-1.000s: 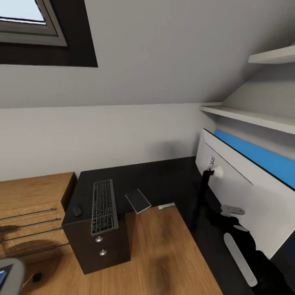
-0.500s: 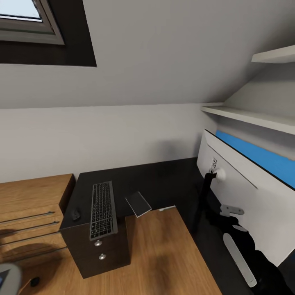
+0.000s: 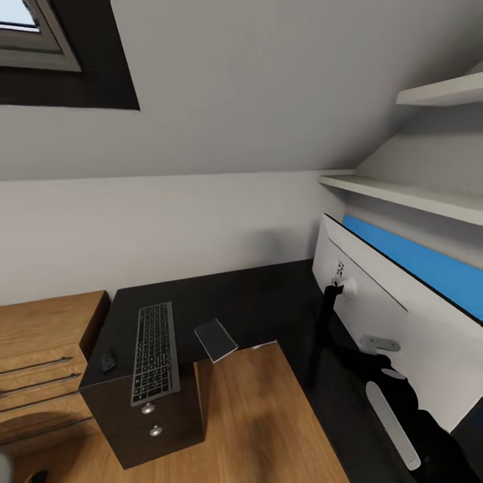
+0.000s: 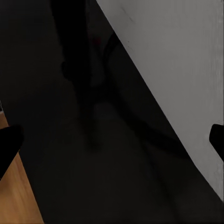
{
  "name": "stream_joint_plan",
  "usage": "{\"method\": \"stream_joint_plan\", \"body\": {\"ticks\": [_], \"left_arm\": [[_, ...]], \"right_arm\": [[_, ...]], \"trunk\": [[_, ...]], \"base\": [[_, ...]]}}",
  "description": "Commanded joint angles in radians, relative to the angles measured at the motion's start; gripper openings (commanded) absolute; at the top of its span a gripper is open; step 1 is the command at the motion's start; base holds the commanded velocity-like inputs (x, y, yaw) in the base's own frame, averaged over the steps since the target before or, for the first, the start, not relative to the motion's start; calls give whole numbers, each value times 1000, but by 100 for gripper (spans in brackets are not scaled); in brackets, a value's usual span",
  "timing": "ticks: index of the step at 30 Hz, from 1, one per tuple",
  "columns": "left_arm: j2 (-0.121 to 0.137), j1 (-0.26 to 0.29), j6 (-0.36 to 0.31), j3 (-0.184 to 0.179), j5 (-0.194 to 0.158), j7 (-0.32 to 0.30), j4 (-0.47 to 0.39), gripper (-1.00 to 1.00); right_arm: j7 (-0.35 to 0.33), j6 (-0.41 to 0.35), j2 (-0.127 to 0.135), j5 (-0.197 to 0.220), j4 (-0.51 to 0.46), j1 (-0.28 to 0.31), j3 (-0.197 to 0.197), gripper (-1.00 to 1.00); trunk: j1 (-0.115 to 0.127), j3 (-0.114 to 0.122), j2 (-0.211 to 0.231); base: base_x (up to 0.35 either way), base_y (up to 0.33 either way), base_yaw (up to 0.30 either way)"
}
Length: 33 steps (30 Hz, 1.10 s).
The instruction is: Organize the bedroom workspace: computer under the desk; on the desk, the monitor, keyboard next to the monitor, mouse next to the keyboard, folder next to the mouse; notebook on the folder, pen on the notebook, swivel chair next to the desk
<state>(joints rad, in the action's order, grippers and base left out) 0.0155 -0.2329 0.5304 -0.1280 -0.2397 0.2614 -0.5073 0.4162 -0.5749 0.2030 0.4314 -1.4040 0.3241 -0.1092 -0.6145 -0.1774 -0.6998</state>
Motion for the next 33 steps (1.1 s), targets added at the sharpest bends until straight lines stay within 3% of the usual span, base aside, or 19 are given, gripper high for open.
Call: {"method": "stream_joint_plan", "body": {"ticks": [1,33], "left_arm": [[1,0,2,-8,-9,6,-2,100],[1,0,3,-8,-7,7,3,100]], "right_arm": [[10,-2,1,10,-1,1,-3,100],[13,-2,3,10,-4,1,0,100]], "trunk": [[0,0,-1],[0,29,-1]], "base": [[4,-3,-191],[0,0,-207]]}}
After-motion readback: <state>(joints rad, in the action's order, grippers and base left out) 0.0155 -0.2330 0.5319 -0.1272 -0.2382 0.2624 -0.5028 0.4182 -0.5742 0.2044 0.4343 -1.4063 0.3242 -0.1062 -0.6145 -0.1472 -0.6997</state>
